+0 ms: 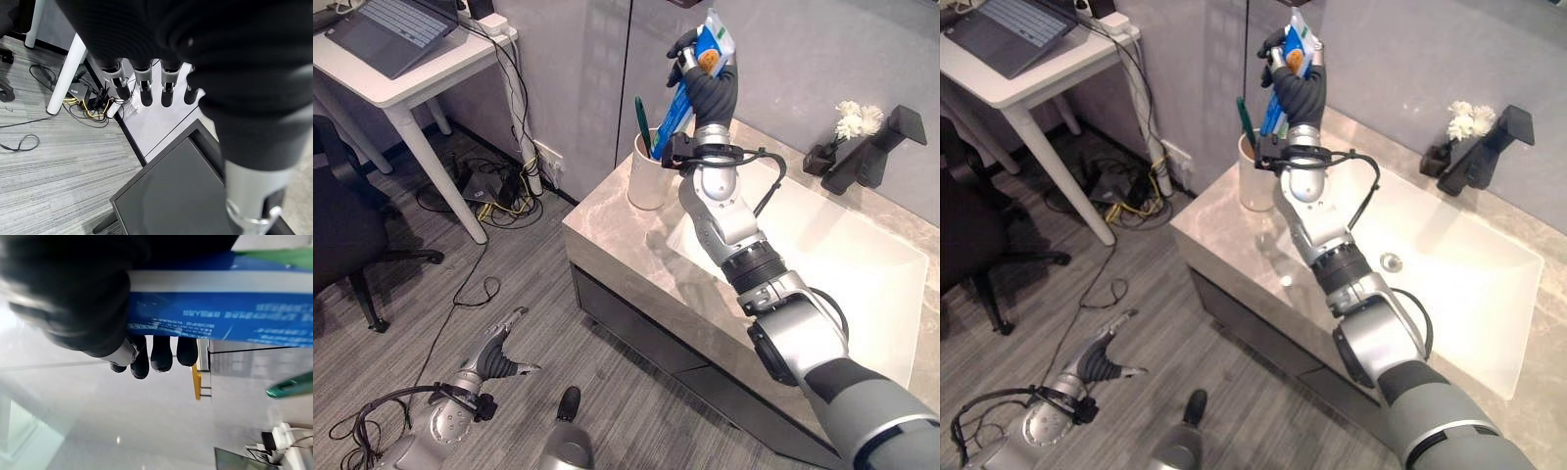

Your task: Put brush and paste in cup on sink, flatten towel.

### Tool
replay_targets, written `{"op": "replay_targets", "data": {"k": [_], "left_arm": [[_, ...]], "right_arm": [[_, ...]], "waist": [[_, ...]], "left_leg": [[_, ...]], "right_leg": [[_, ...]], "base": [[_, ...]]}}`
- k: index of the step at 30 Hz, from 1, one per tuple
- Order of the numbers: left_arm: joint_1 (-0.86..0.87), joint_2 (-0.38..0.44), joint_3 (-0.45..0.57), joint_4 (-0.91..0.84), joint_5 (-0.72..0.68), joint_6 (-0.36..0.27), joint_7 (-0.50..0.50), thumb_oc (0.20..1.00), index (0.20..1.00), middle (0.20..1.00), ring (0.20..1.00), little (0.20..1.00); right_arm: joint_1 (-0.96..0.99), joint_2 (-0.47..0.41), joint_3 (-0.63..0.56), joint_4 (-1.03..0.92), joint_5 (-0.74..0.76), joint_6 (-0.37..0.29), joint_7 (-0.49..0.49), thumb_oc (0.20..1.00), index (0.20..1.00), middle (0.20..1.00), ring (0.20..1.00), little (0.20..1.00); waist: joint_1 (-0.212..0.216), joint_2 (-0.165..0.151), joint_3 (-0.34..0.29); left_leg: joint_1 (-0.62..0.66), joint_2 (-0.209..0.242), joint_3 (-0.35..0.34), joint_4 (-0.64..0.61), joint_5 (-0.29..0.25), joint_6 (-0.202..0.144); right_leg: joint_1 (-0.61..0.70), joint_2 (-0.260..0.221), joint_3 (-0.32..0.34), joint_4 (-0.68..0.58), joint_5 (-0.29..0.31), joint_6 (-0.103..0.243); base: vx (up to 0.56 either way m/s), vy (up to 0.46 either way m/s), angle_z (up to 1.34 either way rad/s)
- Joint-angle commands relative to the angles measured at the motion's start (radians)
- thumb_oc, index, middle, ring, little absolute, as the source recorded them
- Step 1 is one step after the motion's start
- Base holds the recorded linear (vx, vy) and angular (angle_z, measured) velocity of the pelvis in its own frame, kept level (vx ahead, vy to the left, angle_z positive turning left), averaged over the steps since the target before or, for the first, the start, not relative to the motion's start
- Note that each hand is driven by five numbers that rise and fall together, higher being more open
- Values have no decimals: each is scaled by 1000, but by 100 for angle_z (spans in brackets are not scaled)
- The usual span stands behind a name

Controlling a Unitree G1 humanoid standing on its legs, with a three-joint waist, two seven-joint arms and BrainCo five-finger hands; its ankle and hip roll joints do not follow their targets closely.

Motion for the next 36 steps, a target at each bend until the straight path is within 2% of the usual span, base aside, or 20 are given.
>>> {"op": "replay_targets", "data": {"k": [1, 12, 13, 14, 23, 31, 34, 35, 36], "left_arm": [[-13, 26, -16, -6, 16, -17, 26, 1000, 1000, 1000, 1000, 1000], [-24, 10, -9, 5, 29, -20, 47, 1000, 1000, 1000, 1000, 1000], [-25, 11, -10, 9, 29, -20, 49, 1000, 1000, 1000, 1000, 1000], [-25, 10, -10, 7, 30, -19, 50, 1000, 1000, 1000, 1000, 1000], [-35, 1, -39, 15, 26, -14, 52, 1000, 1000, 1000, 1000, 1000], [-54, 1, -48, 1, 30, -12, 55, 1000, 1000, 1000, 1000, 1000], [-31, 3, 1, -124, -81, -39, 44, 1000, 1000, 1000, 1000, 1000], [-21, 4, 36, -163, -115, -53, 61, 1000, 1000, 1000, 1000, 1000], [-8, 4, 87, -211, -142, -69, 75, 1000, 1000, 1000, 1000, 1000]], "right_arm": [[-119, -97, 19, -24, -36, -33, 10, 200, 200, 200, 200, 200], [-117, -76, 93, -35, -116, -15, 32, 200, 200, 200, 200, 200], [-122, -71, 99, -29, -115, -13, 35, 526, 526, 526, 526, 526], [-123, -69, 99, -26, -119, -12, 31, 1000, 1000, 1000, 1000, 1000], [-144, -26, 71, -19, -91, -21, 3, 1000, 1000, 1000, 1000, 1000], [-166, -37, 34, -77, -181, -11, -81, 1000, 1000, 1000, 1000, 1000], [-147, -117, -33, -231, -233, -11, -123, 1000, 1000, 1000, 1000, 1000], [-131, -161, -37, -281, -249, -8, -120, 1000, 1000, 1000, 1000, 1000], [-114, -276, -34, -373, -291, -5, -109, 1000, 1000, 1000, 1000, 1000]], "waist": [[30, -18, -9], [11, -18, -6], [8, -18, -7], [7, -18, -7], [1, -19, -13], [7, -15, -23], [-1, 3, -34], [-3, 7, -29], [-17, 8, -33]], "left_leg": [[0, -58, -55, 5, -50, 43], [13, -51, -42, 5, -55, 45], [13, -51, -43, 5, -55, 45], [13, -50, -43, 5, -55, 45], [15, -47, -43, 5, -57, 46], [20, -42, -43, 5, -55, 40], [26, -40, -37, 5, -54, 37], [19, -44, -28, 5, -30, 43], [19, -43, -24, 5, -28, 41]], "right_leg": [[33, -55, 38, 58, 87, 73], [30, -55, 51, 59, 86, 68], [30, -53, 51, 58, 86, 68], [30, -53, 51, 58, 86, 68], [29, -50, 56, 55, 84, 66], [38, -44, 55, 48, 78, 64], [44, -45, 58, 45, 75, 64], [35, -52, 43, 47, 90, 53], [34, -52, 47, 45, 89, 54]], "base": [[0, 0, 0], [2, 3, -2], [0, 0, 0], [0, 0, 0], [0, 0, 0], [-10, -7, 0], [-65, 2, 0], [-126, 38, 0], [-146, 53, 0]]}}
